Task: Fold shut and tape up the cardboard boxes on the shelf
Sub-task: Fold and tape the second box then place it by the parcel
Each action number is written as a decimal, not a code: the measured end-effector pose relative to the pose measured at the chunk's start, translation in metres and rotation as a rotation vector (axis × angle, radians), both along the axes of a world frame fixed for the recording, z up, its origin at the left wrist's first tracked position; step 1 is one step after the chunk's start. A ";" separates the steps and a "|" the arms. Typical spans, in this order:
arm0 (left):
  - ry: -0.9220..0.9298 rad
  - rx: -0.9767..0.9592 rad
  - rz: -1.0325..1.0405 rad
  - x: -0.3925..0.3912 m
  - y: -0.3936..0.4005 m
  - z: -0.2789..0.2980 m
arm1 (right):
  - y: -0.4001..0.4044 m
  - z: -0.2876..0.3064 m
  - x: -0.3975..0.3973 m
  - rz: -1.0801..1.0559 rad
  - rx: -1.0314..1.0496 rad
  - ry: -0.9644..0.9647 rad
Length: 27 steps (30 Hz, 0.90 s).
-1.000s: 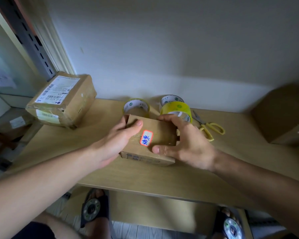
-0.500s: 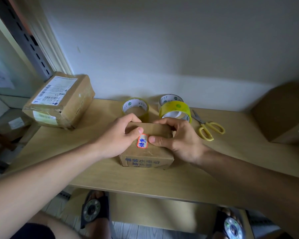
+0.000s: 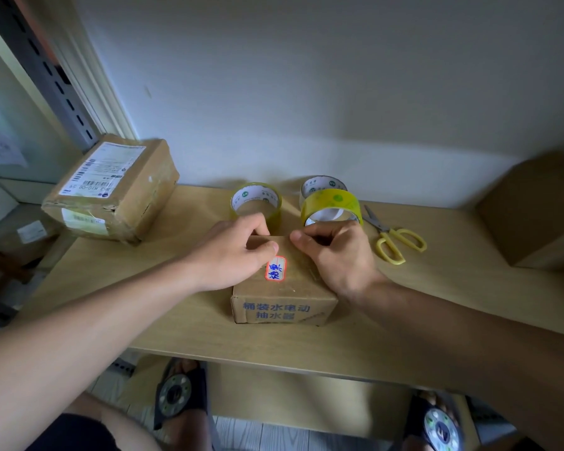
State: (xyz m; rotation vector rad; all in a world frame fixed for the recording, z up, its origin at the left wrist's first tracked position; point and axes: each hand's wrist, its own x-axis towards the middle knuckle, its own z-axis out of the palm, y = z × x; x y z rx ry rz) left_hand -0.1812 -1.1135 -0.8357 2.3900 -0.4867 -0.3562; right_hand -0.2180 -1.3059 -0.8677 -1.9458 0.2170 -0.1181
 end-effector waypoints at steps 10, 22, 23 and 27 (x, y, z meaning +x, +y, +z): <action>-0.012 0.141 0.002 0.000 -0.017 0.008 | -0.009 0.010 -0.007 0.194 0.213 0.089; 0.129 0.154 -0.355 -0.022 0.015 0.021 | -0.020 0.022 -0.029 0.522 -0.118 0.191; 0.117 0.184 -0.381 -0.024 0.015 0.021 | -0.019 0.023 -0.027 0.500 -0.112 0.193; 0.030 0.220 -0.374 -0.027 0.011 0.019 | -0.015 0.019 -0.020 0.429 0.009 0.176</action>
